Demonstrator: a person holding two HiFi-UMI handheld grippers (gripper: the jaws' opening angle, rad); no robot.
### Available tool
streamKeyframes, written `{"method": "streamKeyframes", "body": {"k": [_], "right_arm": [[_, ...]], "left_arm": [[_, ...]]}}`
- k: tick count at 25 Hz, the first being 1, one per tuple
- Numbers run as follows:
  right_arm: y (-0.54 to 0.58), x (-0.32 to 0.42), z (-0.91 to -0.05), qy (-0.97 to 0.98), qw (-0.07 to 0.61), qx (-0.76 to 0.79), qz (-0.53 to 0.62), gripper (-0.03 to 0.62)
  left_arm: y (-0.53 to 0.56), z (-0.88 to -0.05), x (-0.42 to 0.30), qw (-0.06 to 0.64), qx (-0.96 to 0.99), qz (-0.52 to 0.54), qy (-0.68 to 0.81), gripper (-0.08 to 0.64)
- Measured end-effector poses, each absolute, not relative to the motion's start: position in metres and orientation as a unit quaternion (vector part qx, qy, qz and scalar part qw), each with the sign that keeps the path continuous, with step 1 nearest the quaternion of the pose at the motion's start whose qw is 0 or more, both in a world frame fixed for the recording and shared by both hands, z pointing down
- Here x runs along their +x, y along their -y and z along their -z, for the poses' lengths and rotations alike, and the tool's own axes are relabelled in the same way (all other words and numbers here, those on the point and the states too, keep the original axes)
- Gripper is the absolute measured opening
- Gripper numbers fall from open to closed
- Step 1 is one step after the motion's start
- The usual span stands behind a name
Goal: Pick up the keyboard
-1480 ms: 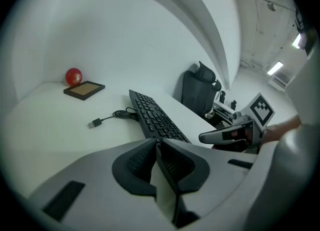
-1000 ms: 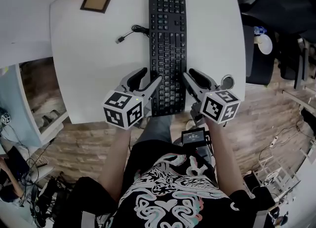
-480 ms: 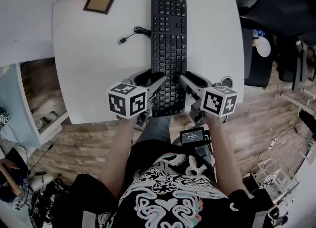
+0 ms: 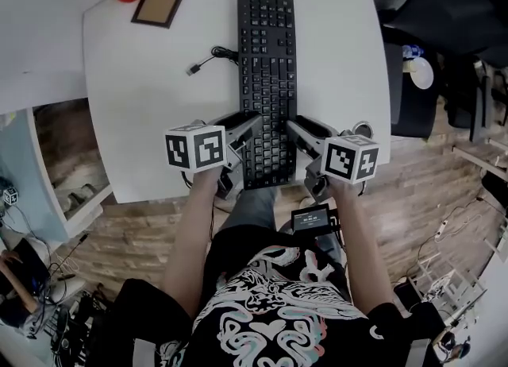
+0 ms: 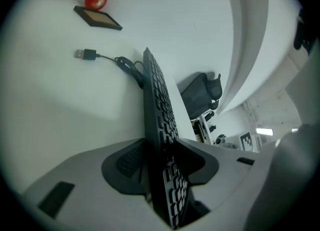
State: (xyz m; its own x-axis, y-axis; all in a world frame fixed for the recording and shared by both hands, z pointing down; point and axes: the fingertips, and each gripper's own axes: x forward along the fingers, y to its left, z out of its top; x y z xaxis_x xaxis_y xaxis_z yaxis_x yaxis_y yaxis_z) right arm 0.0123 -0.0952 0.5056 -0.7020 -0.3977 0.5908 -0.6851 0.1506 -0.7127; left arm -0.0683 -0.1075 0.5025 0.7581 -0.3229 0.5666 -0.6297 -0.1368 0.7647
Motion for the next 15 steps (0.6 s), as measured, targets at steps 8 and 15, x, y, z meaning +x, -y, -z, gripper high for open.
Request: {"method": "streamKeyframes", "body": {"k": [8, 15], "right_arm": [[0.0964, 0.0099, -0.5071, 0.748, 0.141, 0.371, -0.532, 0.161], [0.0955, 0.0082, -0.5093, 0.742, 0.135, 0.364, -0.547, 0.161]], "left_arm": [[0.1112, -0.5009, -0.0668, 0.624, 0.724, -0.101, 0.277, 0.145], [0.1098, -0.4949, -0.0629, 0.668, 0.705, -0.022, 0.238, 0.098]]}}
